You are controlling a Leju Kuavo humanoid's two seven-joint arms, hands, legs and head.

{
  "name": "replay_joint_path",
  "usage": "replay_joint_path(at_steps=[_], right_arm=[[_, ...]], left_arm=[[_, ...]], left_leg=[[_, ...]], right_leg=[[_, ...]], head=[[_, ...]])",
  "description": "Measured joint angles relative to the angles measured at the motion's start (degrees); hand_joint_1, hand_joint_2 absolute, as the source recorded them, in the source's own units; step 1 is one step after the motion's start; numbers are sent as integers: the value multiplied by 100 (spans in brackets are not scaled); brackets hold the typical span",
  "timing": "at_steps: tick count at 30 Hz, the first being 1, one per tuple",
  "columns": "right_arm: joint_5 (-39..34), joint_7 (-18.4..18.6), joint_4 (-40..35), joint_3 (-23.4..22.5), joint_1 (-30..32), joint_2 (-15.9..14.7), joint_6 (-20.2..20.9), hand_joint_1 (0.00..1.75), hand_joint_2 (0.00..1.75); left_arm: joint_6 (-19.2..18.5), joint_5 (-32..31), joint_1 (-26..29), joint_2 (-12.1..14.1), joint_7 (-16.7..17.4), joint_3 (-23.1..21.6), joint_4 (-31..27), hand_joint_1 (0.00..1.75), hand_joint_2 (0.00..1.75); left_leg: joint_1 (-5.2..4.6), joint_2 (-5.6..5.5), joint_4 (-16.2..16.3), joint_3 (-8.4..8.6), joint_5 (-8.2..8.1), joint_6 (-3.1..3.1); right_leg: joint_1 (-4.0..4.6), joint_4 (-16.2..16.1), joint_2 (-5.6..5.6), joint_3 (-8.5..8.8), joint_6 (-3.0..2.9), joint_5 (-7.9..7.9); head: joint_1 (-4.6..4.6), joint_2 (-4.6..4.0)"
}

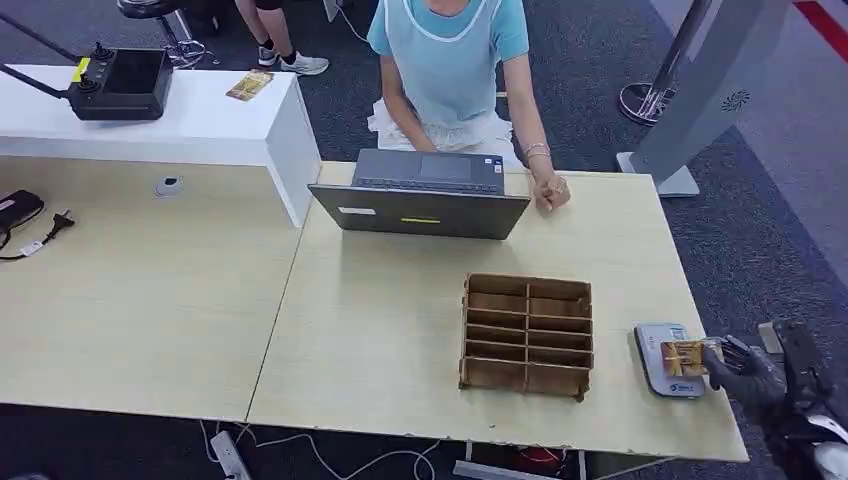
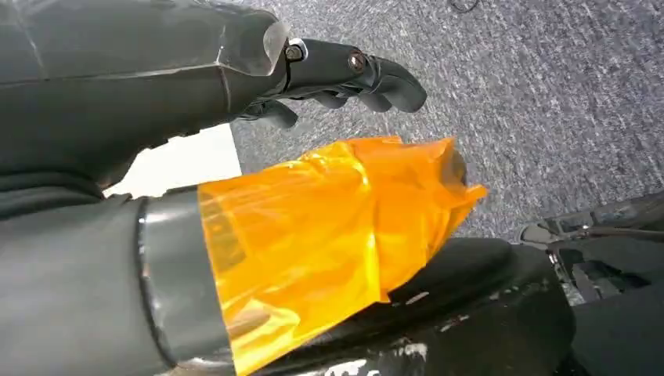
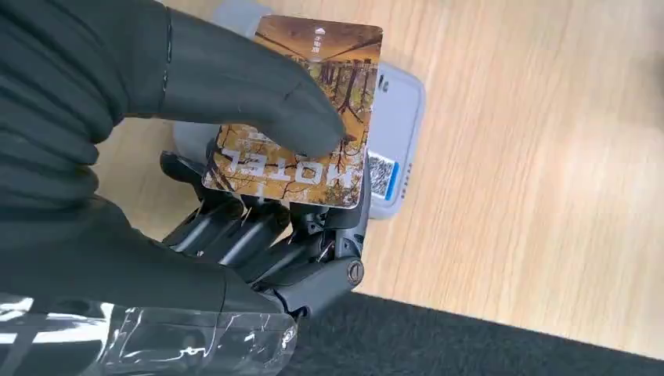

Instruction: Pass the card to the sensor for recognition and then transmit it.

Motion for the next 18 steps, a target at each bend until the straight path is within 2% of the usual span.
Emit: replay_joint_path(at_steps=[7, 14, 18], right_arm=[[280, 15, 22, 0, 1, 17, -175, 175, 175], [932, 144, 22, 0, -23, 85, -803, 175, 175], [1148, 197, 20, -2, -55, 138, -973, 175, 175]], left_arm=[[-4, 17, 0, -17, 4, 0, 0, 0, 0], [-4, 33, 0, -39, 61, 0, 0, 0, 0], [-2, 35, -1, -50, 72, 0, 0, 0, 0]], left_leg=[[0, 0, 0, 0, 0, 0], [0, 0, 0, 0, 0, 0], [0, 0, 0, 0, 0, 0]], right_leg=[[0, 0, 0, 0, 0, 0], [0, 0, 0, 1, 0, 0], [0, 0, 0, 1, 0, 0]], head=[[0, 0], [0, 0], [0, 0]])
